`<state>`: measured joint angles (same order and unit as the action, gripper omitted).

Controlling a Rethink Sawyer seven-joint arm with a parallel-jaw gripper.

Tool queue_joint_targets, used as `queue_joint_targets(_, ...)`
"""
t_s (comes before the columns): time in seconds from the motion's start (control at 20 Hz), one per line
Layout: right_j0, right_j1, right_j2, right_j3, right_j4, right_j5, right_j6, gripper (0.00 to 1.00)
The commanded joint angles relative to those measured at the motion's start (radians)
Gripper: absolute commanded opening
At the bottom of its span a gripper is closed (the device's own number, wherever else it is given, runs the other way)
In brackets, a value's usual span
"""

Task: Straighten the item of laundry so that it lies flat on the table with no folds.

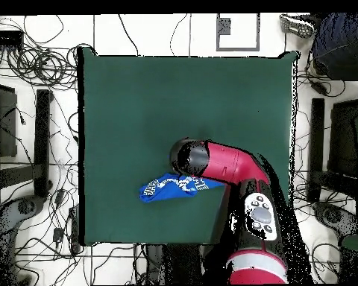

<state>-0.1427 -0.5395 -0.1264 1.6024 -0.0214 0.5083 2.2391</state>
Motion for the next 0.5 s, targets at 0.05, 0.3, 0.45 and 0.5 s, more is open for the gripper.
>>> queue_joint_targets(0.05, 0.032, 0.024, 0.046, -0.019, 0.056, 0.063, 0.15, 0.0)
queue_joint_targets(0.3, 0.03, 0.036, 0.05, -0.01, 0.061, 0.028, 0.154, 0.0)
queue_joint_targets(0.45, 0.032, 0.043, 0.05, -0.006, 0.063, 0.013, 0.16, 0.0)
queue_joint_targets(0.5, 0.028, 0.044, 0.055, -0.004, 0.065, 0.008, 0.158, 0.0)
